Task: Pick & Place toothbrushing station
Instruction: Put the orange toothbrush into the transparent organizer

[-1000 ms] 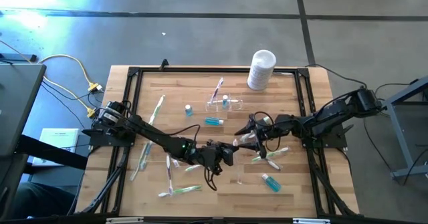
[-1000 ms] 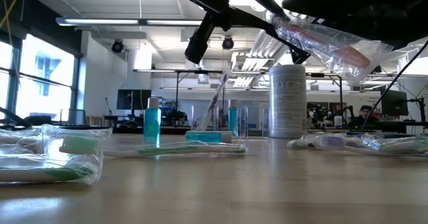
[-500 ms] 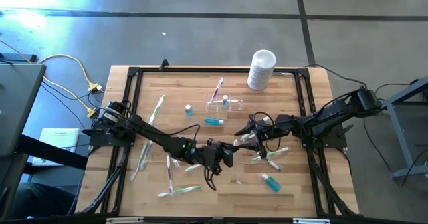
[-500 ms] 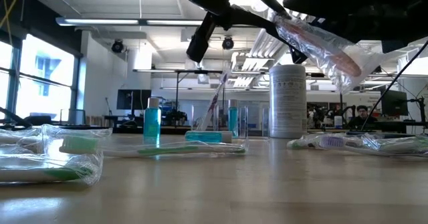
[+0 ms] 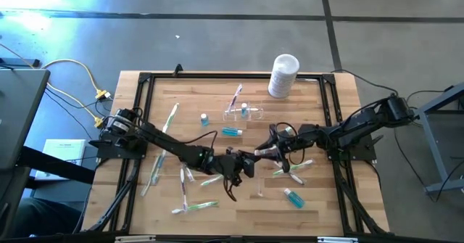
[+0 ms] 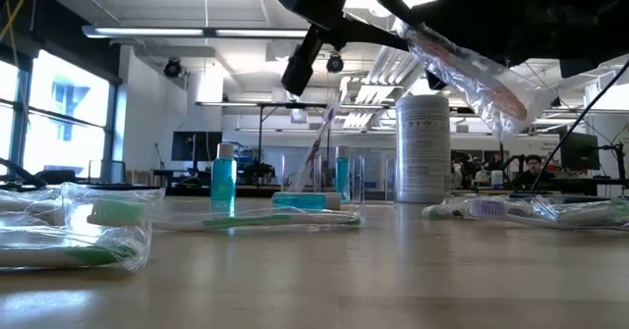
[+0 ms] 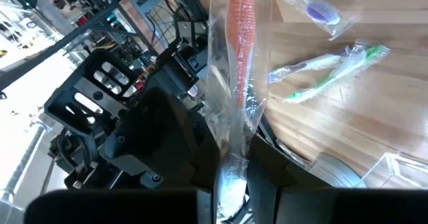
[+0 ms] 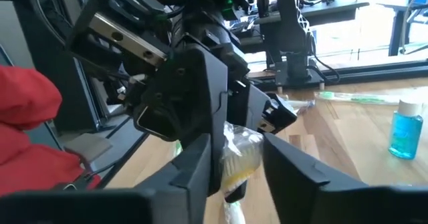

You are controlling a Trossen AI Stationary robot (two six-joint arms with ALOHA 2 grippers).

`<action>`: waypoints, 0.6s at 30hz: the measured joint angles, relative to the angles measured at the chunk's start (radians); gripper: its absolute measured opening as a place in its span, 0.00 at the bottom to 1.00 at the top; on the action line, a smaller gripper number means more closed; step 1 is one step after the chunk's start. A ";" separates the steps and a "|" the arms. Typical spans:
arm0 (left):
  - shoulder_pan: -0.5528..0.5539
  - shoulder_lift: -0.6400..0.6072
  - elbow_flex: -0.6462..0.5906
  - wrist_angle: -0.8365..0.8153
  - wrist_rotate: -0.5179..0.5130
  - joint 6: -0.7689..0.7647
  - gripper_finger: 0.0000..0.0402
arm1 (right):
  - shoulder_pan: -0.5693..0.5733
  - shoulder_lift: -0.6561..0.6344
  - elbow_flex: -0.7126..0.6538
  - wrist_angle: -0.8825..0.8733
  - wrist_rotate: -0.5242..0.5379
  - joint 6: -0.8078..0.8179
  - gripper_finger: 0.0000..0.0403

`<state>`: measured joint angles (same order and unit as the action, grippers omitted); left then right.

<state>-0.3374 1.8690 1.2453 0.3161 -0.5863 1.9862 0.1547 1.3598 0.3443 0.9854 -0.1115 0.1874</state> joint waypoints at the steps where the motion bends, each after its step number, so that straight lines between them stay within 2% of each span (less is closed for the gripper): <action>1: 0.000 0.000 0.000 0.000 0.000 0.000 0.09 | 0.000 0.000 0.000 0.000 -0.001 -0.008 0.26; 7: -0.002 0.000 0.000 0.002 0.002 -0.003 0.10 | 0.000 0.000 0.001 0.000 0.008 -0.038 0.11; 11: -0.003 0.000 0.000 0.003 0.005 -0.003 0.15 | 0.000 0.000 0.001 0.001 0.007 -0.063 0.03; 18: -0.002 0.000 0.000 -0.001 0.000 -0.067 0.21 | 0.000 0.000 0.001 -0.004 0.005 -0.084 0.01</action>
<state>-0.3393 1.8690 1.2449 0.3147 -0.5861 1.9192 0.1551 1.3598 0.3450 0.9813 -0.1066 0.1035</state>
